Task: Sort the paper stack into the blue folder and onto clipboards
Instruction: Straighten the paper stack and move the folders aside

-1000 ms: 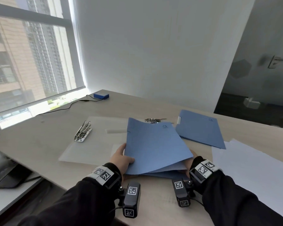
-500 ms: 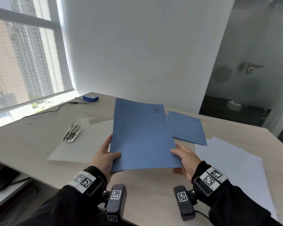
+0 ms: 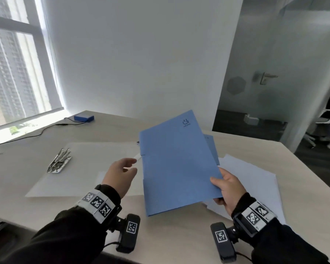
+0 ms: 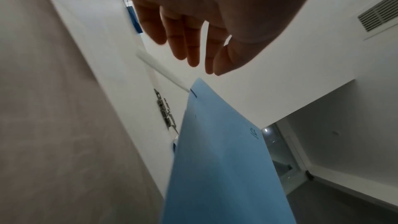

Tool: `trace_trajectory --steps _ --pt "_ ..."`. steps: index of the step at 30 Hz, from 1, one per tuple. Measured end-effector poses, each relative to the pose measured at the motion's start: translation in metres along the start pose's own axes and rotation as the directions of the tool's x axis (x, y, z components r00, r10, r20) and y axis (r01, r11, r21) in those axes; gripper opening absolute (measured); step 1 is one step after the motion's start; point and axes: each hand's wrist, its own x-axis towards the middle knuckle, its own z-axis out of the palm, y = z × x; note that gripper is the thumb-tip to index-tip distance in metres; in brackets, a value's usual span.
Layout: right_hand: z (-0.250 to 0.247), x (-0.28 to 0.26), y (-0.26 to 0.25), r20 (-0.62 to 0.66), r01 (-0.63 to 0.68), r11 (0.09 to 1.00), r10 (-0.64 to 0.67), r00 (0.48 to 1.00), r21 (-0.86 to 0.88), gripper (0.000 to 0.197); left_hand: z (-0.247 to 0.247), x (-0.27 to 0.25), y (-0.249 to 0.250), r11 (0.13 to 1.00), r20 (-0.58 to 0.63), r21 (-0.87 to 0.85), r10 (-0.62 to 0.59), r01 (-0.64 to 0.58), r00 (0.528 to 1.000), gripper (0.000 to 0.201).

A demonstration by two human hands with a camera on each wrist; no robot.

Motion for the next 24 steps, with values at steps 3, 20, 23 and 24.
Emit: trace_trajectory --steps 3,20,23,24 --pt "-0.016 -0.004 0.0 0.007 0.018 0.999 -0.018 1.0 0.031 0.032 0.0 0.017 0.003 0.99 -0.023 0.139 0.013 -0.01 1.0 0.038" --pt "-0.058 -0.016 0.002 0.002 0.027 1.0 -0.027 1.0 0.014 0.035 0.032 0.02 0.019 0.919 0.285 0.392 -0.163 0.041 0.945 0.04" --pt "-0.059 -0.017 0.001 -0.022 0.013 0.999 -0.012 1.0 0.03 0.035 0.039 0.013 0.023 0.962 0.362 0.132 -0.271 0.239 0.892 0.031" --pt "-0.058 -0.017 0.0 -0.028 0.007 0.999 -0.007 1.0 0.031 0.035 0.042 0.01 0.025 0.94 0.394 -0.026 -0.304 0.341 0.867 0.026"
